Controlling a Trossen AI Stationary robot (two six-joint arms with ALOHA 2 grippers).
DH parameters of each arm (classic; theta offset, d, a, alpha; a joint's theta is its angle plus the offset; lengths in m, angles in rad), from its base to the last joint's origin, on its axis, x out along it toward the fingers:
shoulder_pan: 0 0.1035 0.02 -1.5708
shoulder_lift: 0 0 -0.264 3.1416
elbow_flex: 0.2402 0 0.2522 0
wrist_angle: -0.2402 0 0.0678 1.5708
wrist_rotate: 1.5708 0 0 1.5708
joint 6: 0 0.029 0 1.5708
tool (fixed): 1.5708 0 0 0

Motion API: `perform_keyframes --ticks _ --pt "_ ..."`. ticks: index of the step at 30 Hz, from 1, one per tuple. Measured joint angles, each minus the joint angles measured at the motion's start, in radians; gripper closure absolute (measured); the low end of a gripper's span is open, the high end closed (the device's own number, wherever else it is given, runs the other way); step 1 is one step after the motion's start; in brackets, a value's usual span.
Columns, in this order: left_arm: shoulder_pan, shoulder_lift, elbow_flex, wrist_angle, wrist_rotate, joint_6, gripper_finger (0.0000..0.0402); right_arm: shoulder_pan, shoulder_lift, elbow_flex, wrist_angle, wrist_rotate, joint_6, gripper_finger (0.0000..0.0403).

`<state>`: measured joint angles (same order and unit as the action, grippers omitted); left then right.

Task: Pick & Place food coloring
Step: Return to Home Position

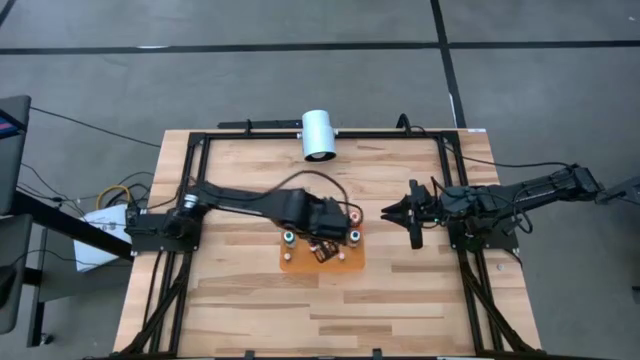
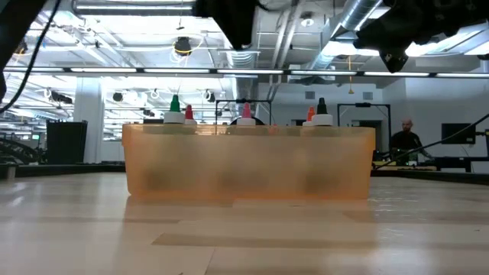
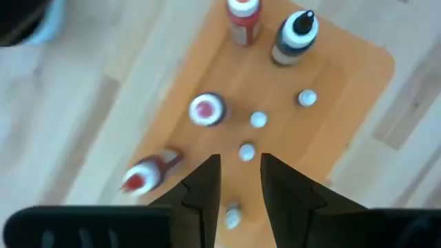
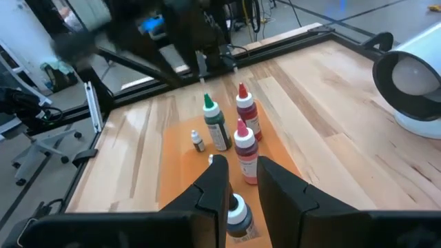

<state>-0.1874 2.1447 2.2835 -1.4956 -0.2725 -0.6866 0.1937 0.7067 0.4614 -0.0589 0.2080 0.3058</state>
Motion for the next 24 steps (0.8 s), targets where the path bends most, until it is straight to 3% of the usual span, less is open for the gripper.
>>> perform_keyframes --ticks 10,19,24 --pt "-0.056 -0.185 -0.033 -0.060 -0.251 -0.032 0.0307 0.002 0.000 0.000 -0.026 -0.001 0.001 0.0338" --pt "-0.122 -0.264 -0.037 -0.062 -0.375 -0.031 0.0307 0.001 0.000 0.000 -0.039 -0.001 0.001 0.0338" --pt "-0.142 -0.266 -0.120 -0.033 -0.398 -0.051 0.0307 0.001 0.000 0.000 -0.038 -0.002 0.017 0.0338"
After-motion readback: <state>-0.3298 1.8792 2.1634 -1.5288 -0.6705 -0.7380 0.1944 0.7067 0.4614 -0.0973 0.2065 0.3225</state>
